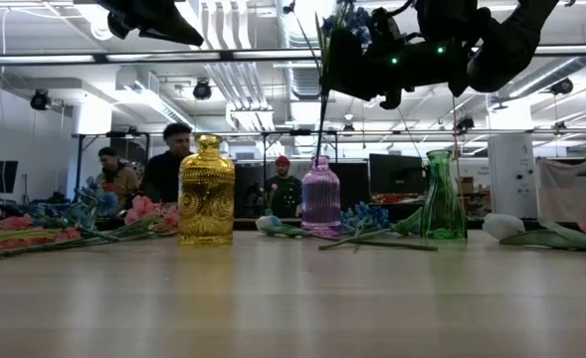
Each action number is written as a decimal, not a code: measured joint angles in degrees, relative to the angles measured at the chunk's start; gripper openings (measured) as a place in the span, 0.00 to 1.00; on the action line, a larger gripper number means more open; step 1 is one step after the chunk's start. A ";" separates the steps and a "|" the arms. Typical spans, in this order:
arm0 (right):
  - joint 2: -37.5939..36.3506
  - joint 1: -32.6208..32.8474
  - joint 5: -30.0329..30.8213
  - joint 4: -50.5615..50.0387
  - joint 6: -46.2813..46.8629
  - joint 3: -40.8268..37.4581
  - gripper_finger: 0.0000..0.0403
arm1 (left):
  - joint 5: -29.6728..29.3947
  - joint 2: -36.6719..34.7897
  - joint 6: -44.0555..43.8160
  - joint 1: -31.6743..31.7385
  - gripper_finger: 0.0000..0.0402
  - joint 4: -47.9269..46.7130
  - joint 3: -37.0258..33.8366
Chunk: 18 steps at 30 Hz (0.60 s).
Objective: Sort flowers into vase by color
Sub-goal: Put the bottom right blue flowers into the purple flower vase
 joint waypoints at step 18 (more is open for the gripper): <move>-1.40 -0.09 0.04 -12.42 7.33 0.34 0.53 | 0.02 -0.04 -2.32 0.00 0.00 0.00 0.00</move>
